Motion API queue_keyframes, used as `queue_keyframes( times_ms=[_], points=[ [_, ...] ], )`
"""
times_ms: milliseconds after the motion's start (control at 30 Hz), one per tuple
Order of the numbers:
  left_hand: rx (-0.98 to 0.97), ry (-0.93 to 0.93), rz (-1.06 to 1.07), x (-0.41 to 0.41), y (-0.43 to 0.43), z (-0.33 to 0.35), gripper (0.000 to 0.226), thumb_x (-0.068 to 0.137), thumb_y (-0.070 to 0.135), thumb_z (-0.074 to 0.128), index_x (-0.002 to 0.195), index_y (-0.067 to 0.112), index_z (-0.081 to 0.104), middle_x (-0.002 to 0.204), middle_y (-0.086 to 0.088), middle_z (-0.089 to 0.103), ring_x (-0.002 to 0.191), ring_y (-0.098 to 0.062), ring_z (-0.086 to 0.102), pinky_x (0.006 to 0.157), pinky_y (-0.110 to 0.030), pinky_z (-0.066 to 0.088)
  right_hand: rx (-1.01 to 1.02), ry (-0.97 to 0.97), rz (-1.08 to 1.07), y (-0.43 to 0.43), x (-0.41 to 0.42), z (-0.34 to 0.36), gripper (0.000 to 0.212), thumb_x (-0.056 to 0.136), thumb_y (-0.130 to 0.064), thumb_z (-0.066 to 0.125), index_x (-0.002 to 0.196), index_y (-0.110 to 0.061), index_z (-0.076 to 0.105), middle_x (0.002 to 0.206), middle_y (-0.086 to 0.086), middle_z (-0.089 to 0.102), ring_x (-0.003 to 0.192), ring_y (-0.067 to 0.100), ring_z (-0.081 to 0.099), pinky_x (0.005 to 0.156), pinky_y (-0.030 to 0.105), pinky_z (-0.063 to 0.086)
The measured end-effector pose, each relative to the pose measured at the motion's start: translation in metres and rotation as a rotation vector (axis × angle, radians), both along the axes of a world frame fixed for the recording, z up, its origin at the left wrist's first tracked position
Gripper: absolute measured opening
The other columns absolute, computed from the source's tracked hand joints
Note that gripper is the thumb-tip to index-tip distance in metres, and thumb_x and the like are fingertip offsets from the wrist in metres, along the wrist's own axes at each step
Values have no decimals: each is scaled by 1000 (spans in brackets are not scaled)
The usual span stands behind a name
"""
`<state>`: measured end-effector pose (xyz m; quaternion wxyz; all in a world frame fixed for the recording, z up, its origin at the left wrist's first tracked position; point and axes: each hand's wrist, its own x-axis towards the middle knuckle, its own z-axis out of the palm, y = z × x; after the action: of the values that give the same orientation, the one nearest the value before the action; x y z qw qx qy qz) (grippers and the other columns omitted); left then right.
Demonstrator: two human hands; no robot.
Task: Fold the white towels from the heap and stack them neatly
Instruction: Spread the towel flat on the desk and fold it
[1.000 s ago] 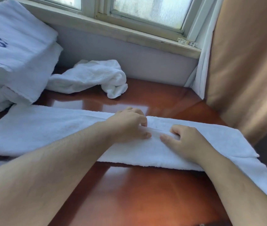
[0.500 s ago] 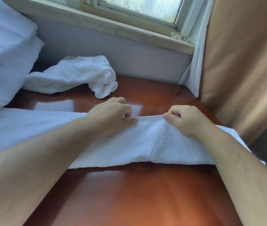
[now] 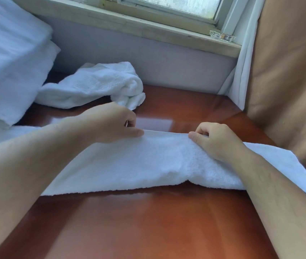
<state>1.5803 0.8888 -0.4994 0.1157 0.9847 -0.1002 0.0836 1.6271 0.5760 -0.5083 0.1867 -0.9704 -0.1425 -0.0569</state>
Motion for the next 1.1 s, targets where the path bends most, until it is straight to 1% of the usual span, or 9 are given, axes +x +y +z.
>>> queue_keyframes(
  times_ms=[167, 267, 367, 467, 567, 633, 967, 1033, 1100],
  points=[
    [64, -75, 66, 7, 2, -12, 43, 89, 69, 45, 77, 29, 57, 72, 9, 54, 64, -8, 50, 52, -28, 31, -5, -21, 5, 2, 3, -5, 32, 89, -59, 57, 73, -31, 60, 65, -9, 64, 62, 9, 60, 53, 27, 41],
    [-7, -111, 76, 3, 5, -26, 47, 95, 62, 29, 77, 26, 53, 73, 8, 54, 67, -11, 51, 53, -31, 29, -33, -68, -8, -1, 3, -10, 35, 89, -63, 54, 74, -32, 57, 64, -9, 62, 62, 8, 58, 53, 28, 39],
    [-30, -222, 51, -4, 5, -23, 39, 98, 53, 29, 79, 27, 52, 79, 11, 54, 77, -14, 51, 59, -32, 33, -108, -145, -44, -2, 1, -13, 41, 87, -69, 49, 74, -30, 53, 64, -9, 60, 63, 8, 56, 53, 30, 40],
    [-39, -219, -6, -16, -8, -22, 38, 97, 50, 29, 106, 31, 61, 105, 10, 59, 100, -17, 52, 80, -36, 44, -142, -179, -69, 4, -3, -17, 41, 90, -66, 46, 74, -29, 49, 66, -9, 58, 64, 8, 53, 53, 30, 38],
    [-19, -20, -44, -32, -20, -30, 54, 95, 61, 22, 137, 40, 47, 140, 14, 48, 127, -14, 42, 106, -38, 35, -138, -148, -62, 12, -11, -17, 38, 94, -62, 44, 77, -28, 48, 72, -9, 58, 68, 12, 54, 61, 35, 45],
    [11, 47, -44, -41, -16, -32, 60, 93, 65, 18, 145, 44, 38, 150, 18, 39, 137, -11, 33, 112, -36, 28, -138, -125, -47, 16, -20, -16, 38, 95, -61, 41, 79, -27, 48, 75, -8, 57, 71, 13, 54, 66, 38, 48],
    [83, 129, -92, -109, 35, -23, 58, 95, 64, 20, 150, 48, 29, 151, 30, 31, 138, 3, 16, 114, -29, 20, -144, -128, 124, 56, -78, -18, 35, 98, -57, 40, 88, -26, 51, 80, -9, 57, 77, 16, 56, 72, 37, 47],
    [109, 131, -56, -117, 38, -20, 53, 99, 58, 26, 150, 46, 27, 153, 27, 29, 140, 1, 16, 115, -30, 19, -137, -150, 123, 63, -85, -20, 35, 99, -56, 40, 88, -25, 52, 79, -9, 57, 76, 17, 56, 72, 36, 44],
    [77, 85, -3, -119, 30, -16, 49, 102, 42, 34, 151, 40, 29, 154, 20, 32, 142, -4, 20, 114, -30, 21, -142, -150, 110, 65, -87, -20, 35, 99, -55, 39, 90, -24, 53, 80, -8, 57, 78, 18, 56, 73, 36, 43]
  ],
)
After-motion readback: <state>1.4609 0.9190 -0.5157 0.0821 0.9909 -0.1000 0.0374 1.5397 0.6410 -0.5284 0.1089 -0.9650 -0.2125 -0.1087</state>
